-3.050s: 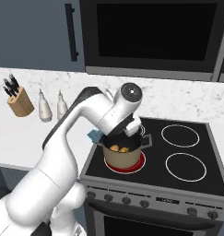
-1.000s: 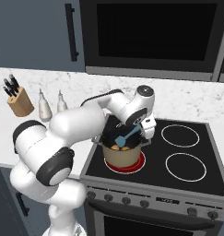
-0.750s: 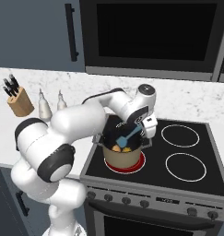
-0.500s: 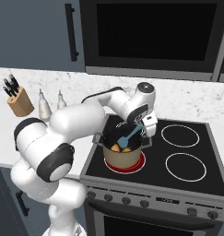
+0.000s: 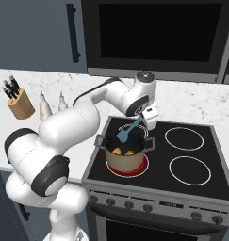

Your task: Put the squash and potato in the pot. Retrieve the spatula and lightly stir the vegetables in the pot.

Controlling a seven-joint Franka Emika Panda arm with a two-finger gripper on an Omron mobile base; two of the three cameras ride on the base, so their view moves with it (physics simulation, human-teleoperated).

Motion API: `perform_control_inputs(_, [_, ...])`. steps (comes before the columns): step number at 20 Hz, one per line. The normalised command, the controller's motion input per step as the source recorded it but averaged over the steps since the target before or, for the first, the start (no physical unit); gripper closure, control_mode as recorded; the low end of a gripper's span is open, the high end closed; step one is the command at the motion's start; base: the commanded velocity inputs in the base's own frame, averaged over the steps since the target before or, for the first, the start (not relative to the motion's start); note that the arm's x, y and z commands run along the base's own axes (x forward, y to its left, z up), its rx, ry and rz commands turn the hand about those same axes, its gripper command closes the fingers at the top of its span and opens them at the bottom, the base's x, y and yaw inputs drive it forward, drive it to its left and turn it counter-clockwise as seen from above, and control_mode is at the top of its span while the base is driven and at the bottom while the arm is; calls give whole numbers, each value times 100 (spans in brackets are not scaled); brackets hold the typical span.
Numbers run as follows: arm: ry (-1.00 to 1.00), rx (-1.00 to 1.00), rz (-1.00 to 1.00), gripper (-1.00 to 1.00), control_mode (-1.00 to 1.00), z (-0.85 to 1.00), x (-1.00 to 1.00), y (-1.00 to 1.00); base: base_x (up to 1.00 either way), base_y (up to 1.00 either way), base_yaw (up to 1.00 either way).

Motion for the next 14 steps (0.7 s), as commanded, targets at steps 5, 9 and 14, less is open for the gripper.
perform_control_inputs(5, [19,0,0,100,-100,-18,0,0,0,0,0])
perform_control_inputs(9, [20,0,0,100,-100,-14,0,0,0,0,0])
perform_control_inputs(14, [12,8,0,100,-100,0,-7,0,0,0,0])
